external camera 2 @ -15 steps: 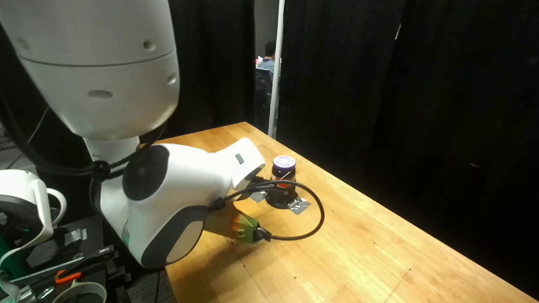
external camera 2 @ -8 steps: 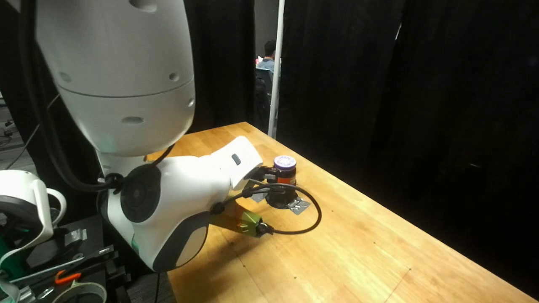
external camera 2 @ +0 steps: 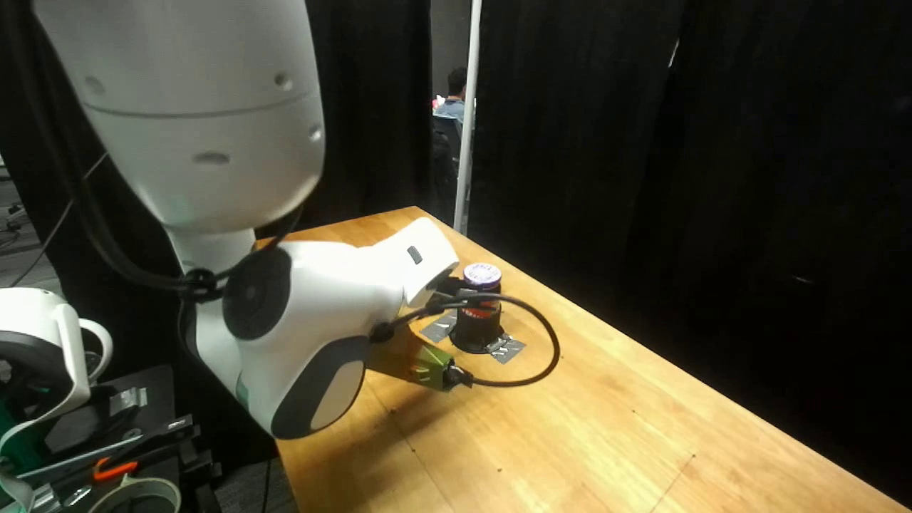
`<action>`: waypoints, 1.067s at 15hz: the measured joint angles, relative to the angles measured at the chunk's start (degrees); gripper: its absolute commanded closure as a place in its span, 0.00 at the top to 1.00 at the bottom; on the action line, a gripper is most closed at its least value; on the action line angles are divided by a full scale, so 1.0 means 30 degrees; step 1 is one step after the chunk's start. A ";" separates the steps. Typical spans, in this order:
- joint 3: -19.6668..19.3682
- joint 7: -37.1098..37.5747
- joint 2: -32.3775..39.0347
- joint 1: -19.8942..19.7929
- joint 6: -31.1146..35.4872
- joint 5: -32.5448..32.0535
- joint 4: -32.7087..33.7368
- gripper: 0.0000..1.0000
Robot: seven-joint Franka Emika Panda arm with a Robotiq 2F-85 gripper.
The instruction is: Put a rubber band around the cup
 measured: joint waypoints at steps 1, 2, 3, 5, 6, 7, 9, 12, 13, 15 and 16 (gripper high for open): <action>0.0126 0.0046 -0.0943 0.0218 -0.1605 0.0706 -0.0112 0.18; 0.0127 0.0198 -0.1997 0.0553 -0.3206 0.1390 -0.0268 0.19; 0.0077 0.0364 -0.3085 0.0984 -0.4883 0.2076 -0.0366 0.19; -0.0477 0.0650 -0.5271 0.2184 -0.8164 0.3239 -0.0594 0.18; -0.1120 0.0892 -0.6353 0.3106 -0.9762 0.3664 -0.0720 0.18; -0.1703 0.1024 -0.7429 0.3983 -1.1475 0.4079 -0.0827 0.18; -0.2525 0.1204 -0.9367 0.5298 -1.4882 0.4614 -0.0869 0.20; -0.3052 0.1645 -1.1771 0.6402 -1.9785 0.4699 -0.0665 0.45; -0.2963 0.1695 -1.2454 0.6584 -2.1401 0.4980 -0.0501 0.45; -0.2671 0.1658 -1.3687 0.6893 -2.4551 0.5903 0.0033 0.56; -0.2692 0.1647 -1.4253 0.7181 -2.6103 0.6230 0.0435 0.65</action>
